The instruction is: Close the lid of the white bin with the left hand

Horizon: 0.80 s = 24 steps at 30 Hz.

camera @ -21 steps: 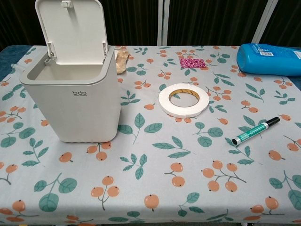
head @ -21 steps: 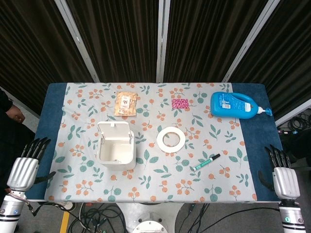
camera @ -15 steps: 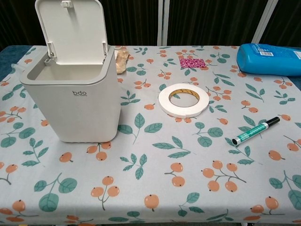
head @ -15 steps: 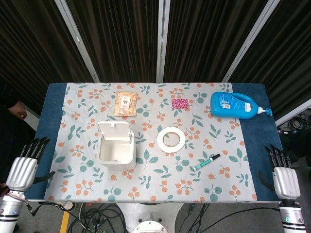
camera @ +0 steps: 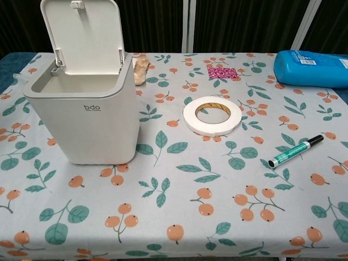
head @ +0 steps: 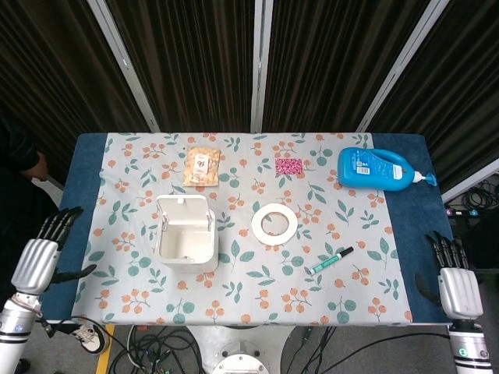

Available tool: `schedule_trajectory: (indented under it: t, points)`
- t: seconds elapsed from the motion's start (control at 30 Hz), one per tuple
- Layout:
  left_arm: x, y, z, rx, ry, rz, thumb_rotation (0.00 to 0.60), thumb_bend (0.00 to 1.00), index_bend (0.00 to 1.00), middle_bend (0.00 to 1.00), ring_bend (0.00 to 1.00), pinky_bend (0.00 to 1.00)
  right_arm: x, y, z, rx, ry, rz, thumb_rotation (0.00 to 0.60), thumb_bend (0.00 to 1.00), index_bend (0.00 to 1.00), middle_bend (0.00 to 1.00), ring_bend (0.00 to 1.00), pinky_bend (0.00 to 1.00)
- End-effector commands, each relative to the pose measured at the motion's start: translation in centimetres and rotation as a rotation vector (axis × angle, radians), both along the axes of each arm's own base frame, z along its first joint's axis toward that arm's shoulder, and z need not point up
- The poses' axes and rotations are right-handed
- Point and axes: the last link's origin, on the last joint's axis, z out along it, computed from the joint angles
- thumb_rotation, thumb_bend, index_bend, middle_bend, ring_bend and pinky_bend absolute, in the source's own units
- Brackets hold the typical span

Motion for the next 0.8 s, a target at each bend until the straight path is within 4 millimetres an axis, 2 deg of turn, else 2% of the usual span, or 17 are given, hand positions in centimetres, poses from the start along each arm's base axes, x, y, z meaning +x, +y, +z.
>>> schedule_trajectory:
  t: [0.03, 0.27, 0.43, 0.57, 0.8]
  points:
    - [2.2, 3.0, 0.8, -0.059, -0.119, -0.067, 0.6, 0.0, 0.04, 0.07, 0.0, 0.04, -0.1, 0.0, 0.0, -0.001, 0.0, -0.001, 0.6, 0.32, 0.0, 0.0, 0.0, 0.0]
    - [5.5, 7.4, 0.5, -0.297, -0.445, -0.104, 0.6, 0.0, 0.04, 0.08, 0.0, 0.04, -0.3, -0.1, -0.4, 0.011, -0.001, -0.013, 0.6, 0.32, 0.0, 0.0, 0.0, 0.0]
    - [6.9, 9.8, -0.2, -0.406, -0.562, -0.099, 0.594, 0.0, 0.07, 0.1, 0.01, 0.05, -0.8, -0.1, -0.6, 0.02, -0.003, -0.026, 0.6, 0.32, 0.0, 0.0, 0.0, 0.0]
    - [7.8, 10.6, -1.0, -0.472, -0.588, -0.105, 0.577, 0.0, 0.07, 0.11, 0.02, 0.05, -1.0, -0.1, -0.5, 0.016, -0.005, -0.033, 0.6, 0.32, 0.0, 0.0, 0.0, 0.0]
    - [9.1, 11.0, -2.4, -0.577, -0.546, -0.116, 0.532, 0.0, 0.06, 0.13, 0.03, 0.05, -1.3, -0.2, -0.7, 0.023, -0.013, -0.037, 0.6, 0.32, 0.0, 0.0, 0.0, 0.0]
